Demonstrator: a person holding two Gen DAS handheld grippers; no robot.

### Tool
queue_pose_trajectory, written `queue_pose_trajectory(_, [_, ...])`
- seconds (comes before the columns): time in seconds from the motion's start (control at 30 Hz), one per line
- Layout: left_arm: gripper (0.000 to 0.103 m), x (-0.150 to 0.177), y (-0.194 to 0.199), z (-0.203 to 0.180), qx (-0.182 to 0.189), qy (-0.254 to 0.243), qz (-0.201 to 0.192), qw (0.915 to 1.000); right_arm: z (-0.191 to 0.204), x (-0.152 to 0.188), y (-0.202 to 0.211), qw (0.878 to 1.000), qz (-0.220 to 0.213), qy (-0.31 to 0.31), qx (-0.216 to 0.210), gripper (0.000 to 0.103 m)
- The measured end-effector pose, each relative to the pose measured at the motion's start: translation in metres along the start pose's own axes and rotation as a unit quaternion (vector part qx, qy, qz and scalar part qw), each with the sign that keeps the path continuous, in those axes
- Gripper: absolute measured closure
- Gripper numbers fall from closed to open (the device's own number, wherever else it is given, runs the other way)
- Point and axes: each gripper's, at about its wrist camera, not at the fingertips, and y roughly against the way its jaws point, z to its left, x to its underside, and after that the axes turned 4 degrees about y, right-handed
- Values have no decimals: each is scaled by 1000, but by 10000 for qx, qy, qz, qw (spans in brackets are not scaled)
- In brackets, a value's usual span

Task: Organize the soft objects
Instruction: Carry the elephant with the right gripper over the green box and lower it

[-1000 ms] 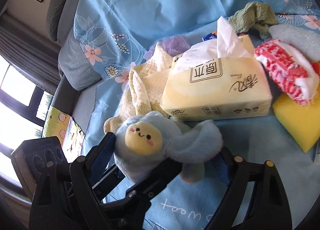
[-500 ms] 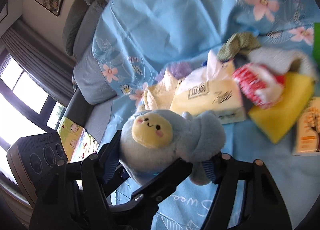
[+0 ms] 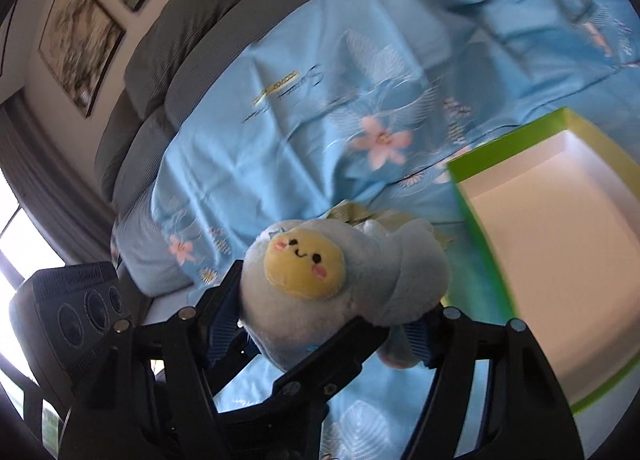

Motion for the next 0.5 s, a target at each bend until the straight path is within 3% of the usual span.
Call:
queue_pose_trajectory(0.2, [49, -5, -43, -33, 491, -140, 280, 9983, -38, -9, 24, 9983, -159, -300, 483, 33])
queue_pose_trajectory(0.5, [49, 2, -97, -58, 1003, -74, 859, 9912, -88, -11, 38, 9909, -41, -676, 1165, 33])
